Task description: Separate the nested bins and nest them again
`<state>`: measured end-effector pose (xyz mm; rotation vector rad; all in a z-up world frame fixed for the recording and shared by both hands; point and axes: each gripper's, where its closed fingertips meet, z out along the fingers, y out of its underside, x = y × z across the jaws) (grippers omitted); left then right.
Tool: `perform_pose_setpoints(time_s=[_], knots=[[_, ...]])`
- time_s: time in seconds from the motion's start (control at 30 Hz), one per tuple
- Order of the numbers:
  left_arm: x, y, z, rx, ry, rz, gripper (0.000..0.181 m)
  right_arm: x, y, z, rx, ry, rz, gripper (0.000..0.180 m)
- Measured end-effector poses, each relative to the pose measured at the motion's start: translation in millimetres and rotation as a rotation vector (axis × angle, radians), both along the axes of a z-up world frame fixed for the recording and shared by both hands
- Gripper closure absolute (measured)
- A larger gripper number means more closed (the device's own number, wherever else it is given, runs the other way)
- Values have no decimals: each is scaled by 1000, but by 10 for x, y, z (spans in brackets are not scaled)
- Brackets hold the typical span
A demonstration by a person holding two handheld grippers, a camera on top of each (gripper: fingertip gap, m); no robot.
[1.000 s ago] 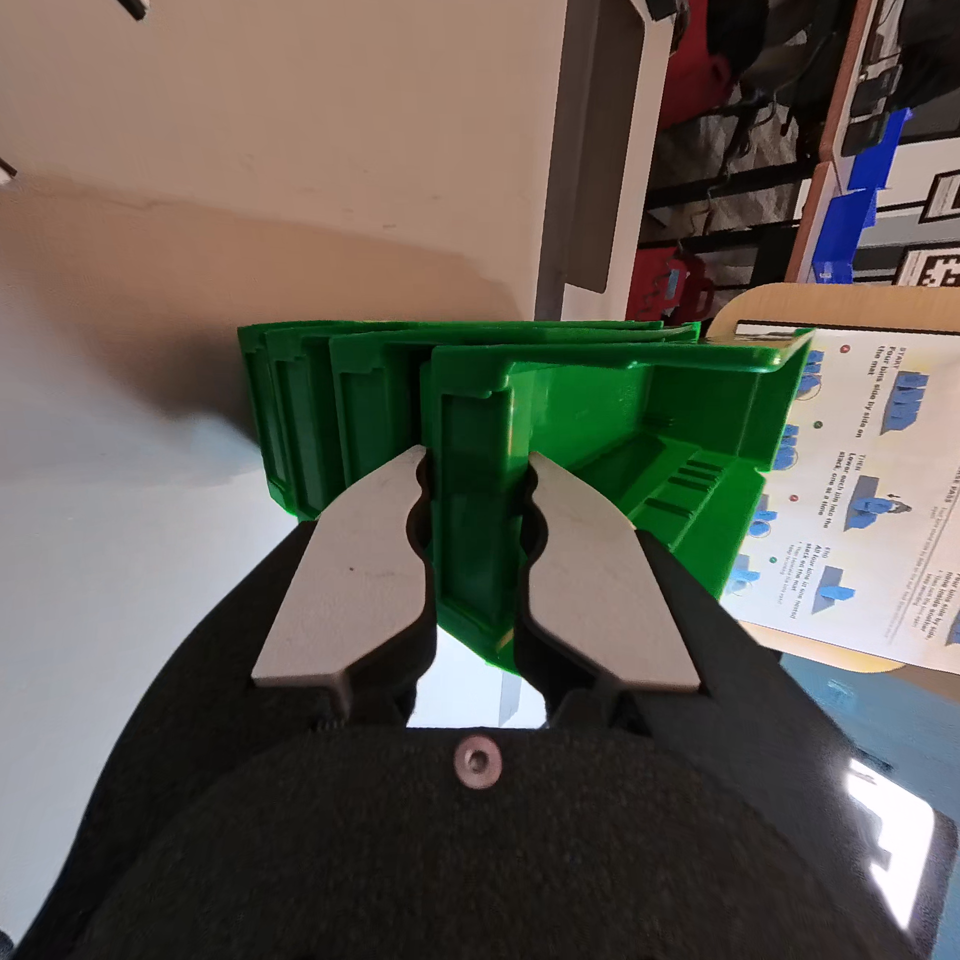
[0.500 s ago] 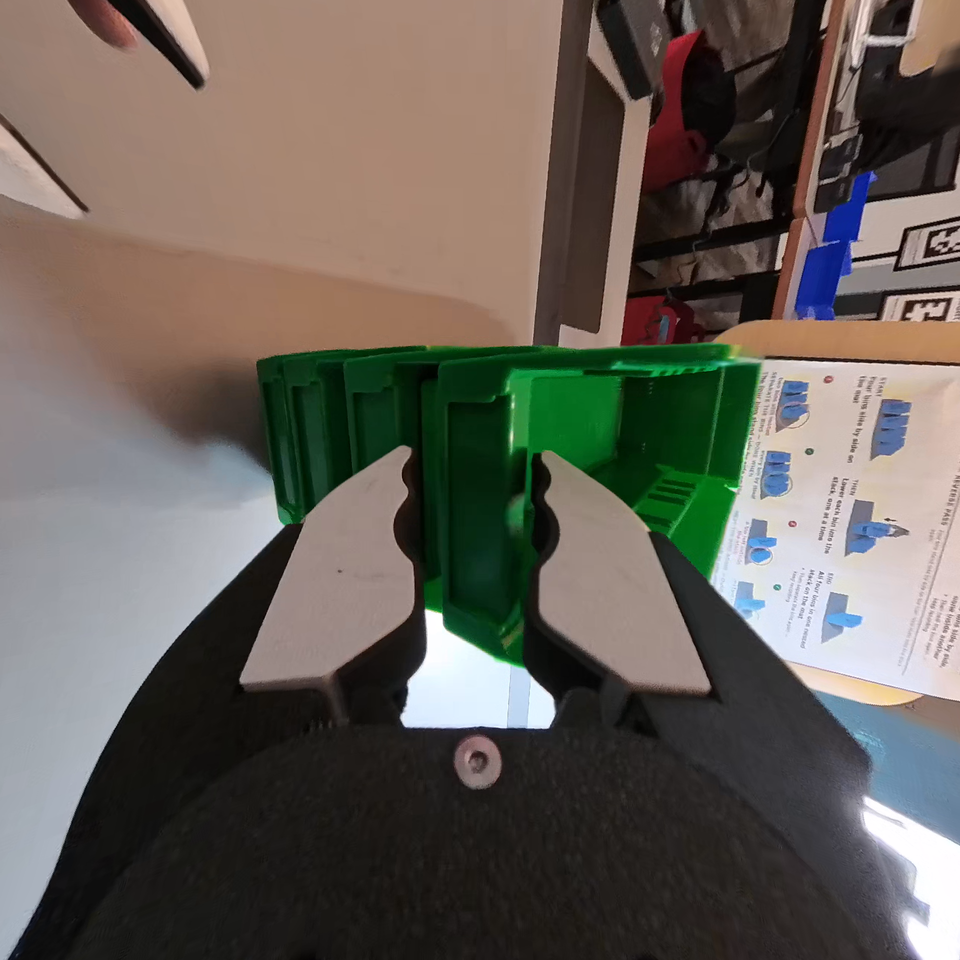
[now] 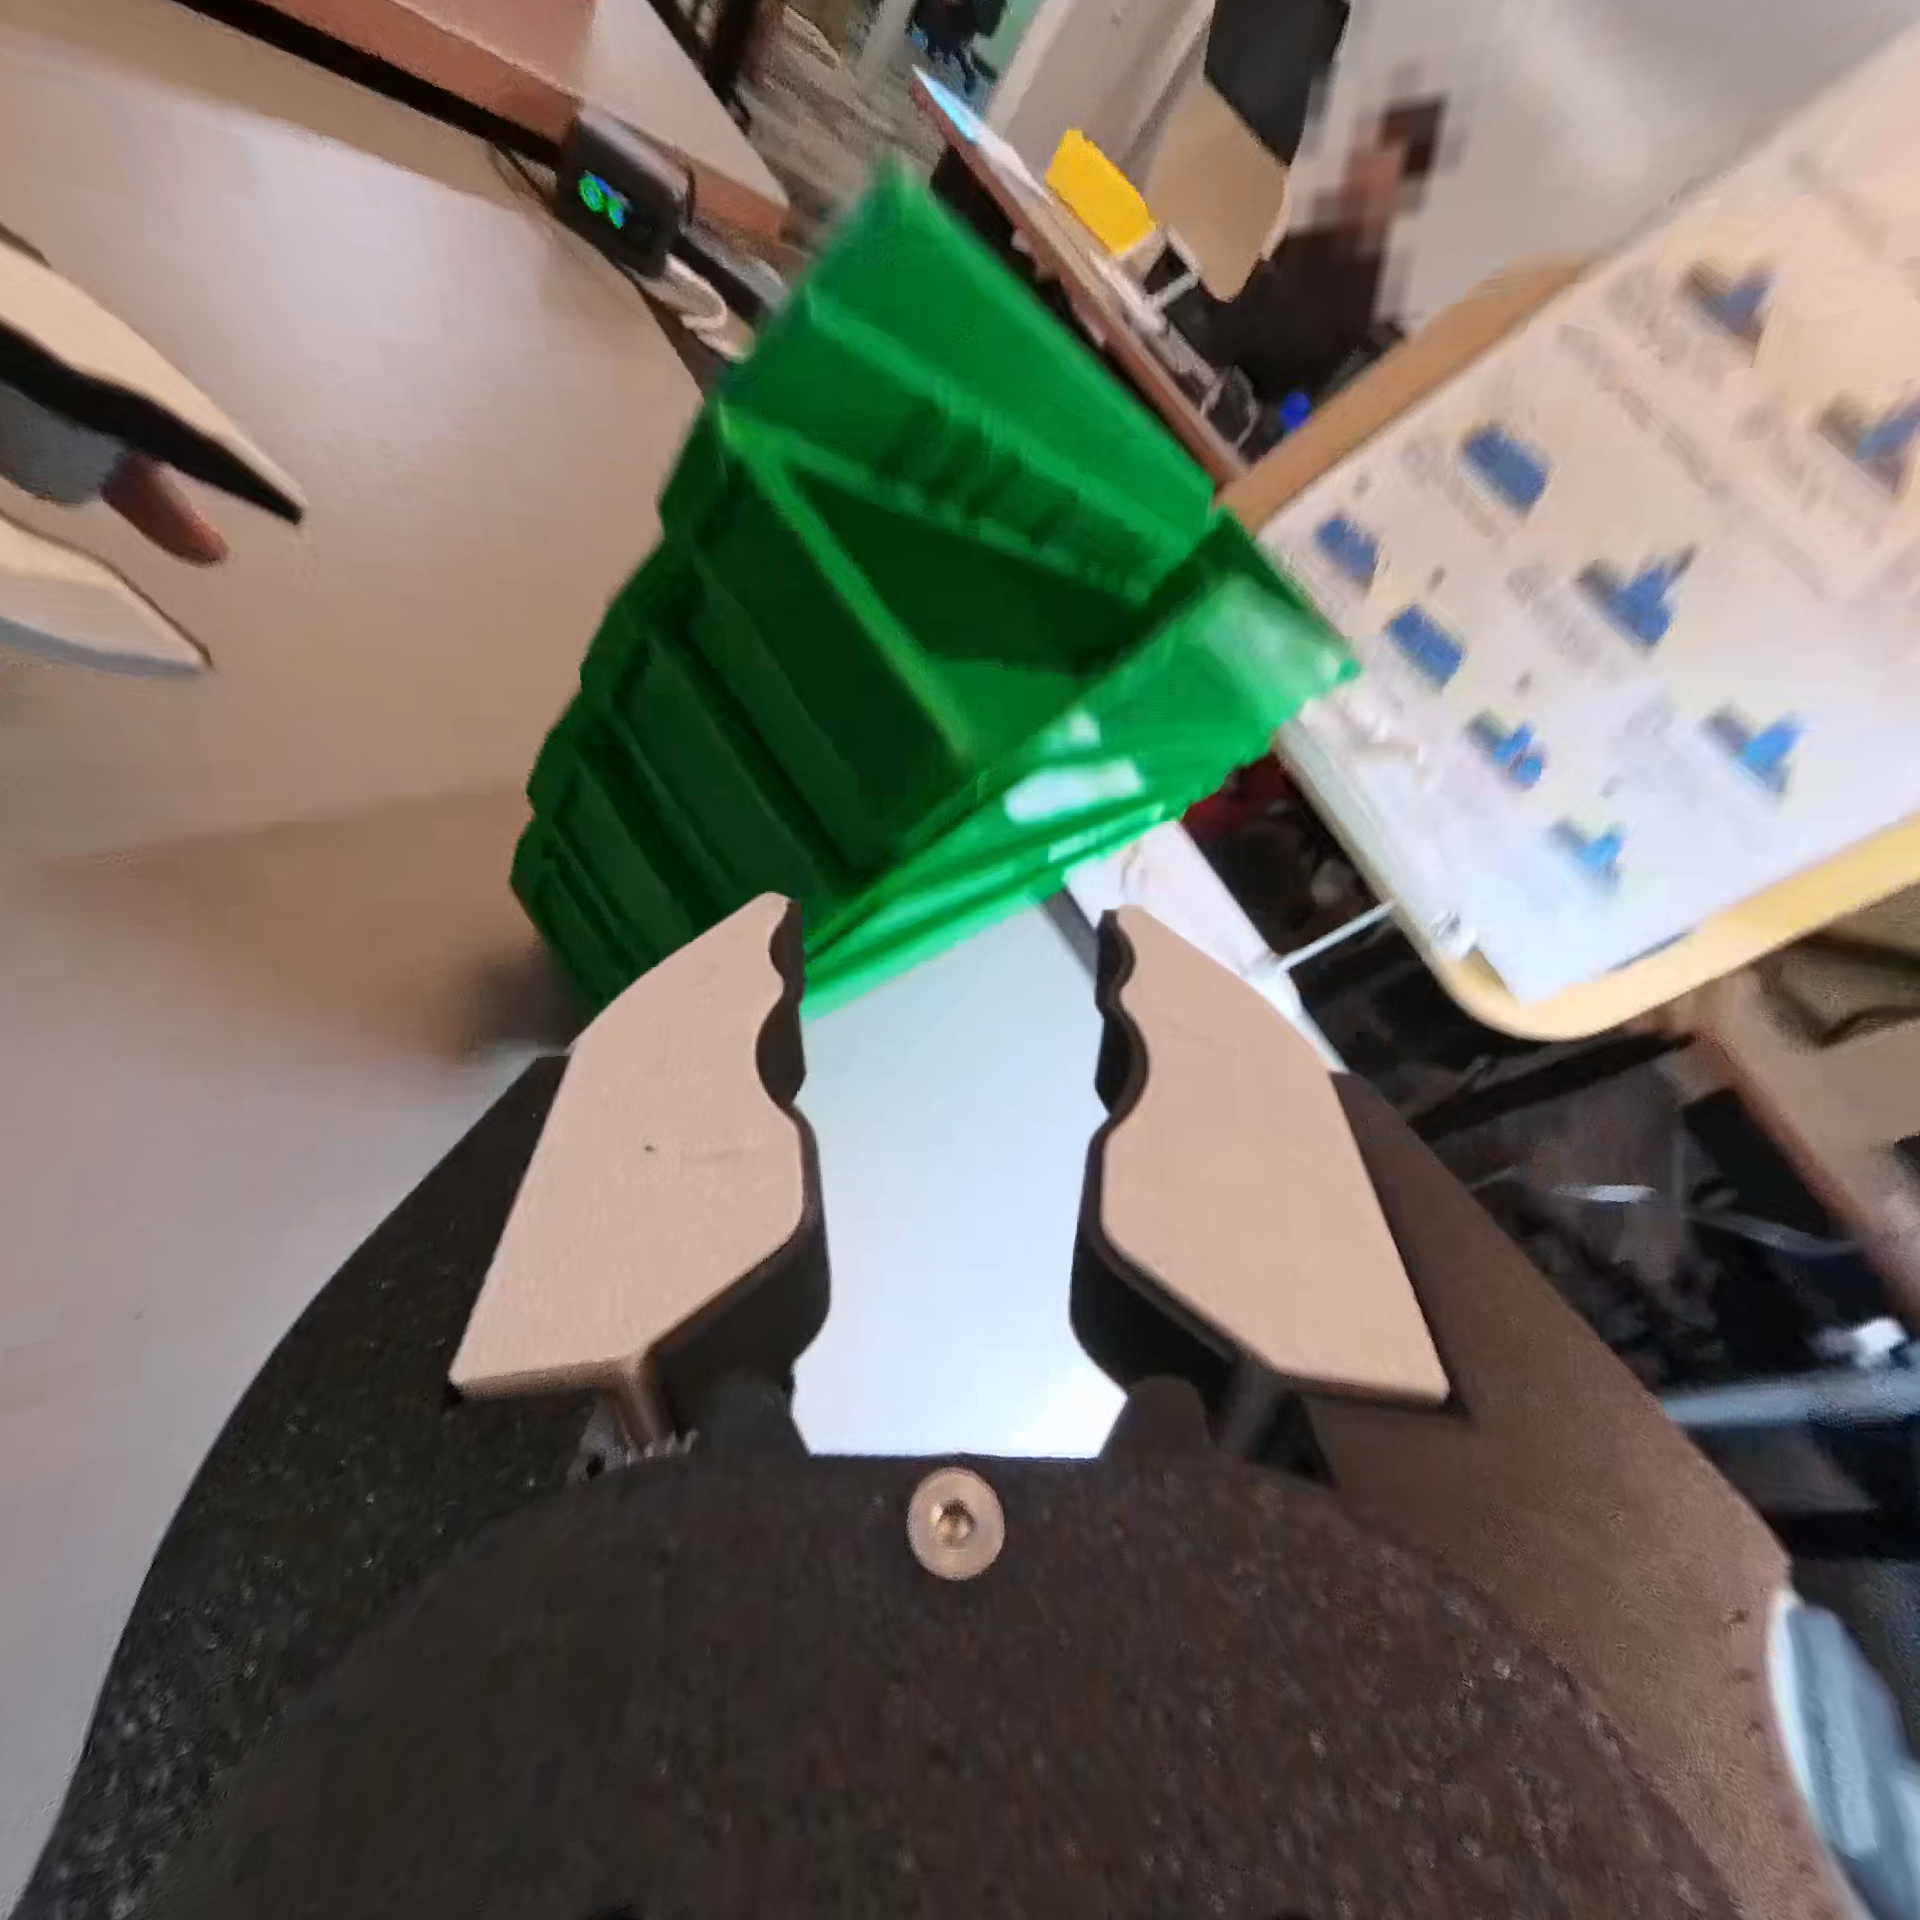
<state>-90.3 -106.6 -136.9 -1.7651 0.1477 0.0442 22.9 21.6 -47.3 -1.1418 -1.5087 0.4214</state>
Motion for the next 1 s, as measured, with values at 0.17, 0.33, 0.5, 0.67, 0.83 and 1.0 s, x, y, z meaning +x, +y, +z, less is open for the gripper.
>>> perform_pose_setpoints(time_s=[0.17,0.33,0.5,0.67,0.83,1.0], knots=[[115,203,-11,-10,-33,-52,126,91,144,-839,-251,32,10,106],[265,517,-193,-68,-42,-127,117,-125,120,-1207,-321,75,59,98],[239,884,-266,-78,10,-139,111,-398,1,-1290,-327,58,113,94],[268,1076,-238,-45,2,-208,106,-526,62,-1175,-277,110,58,116],[333,1079,-236,-25,36,-221,114,-440,108,-1177,-286,116,18,121],[471,1089,-234,-24,51,-259,116,-274,111,-1179,-286,106,-38,124]])
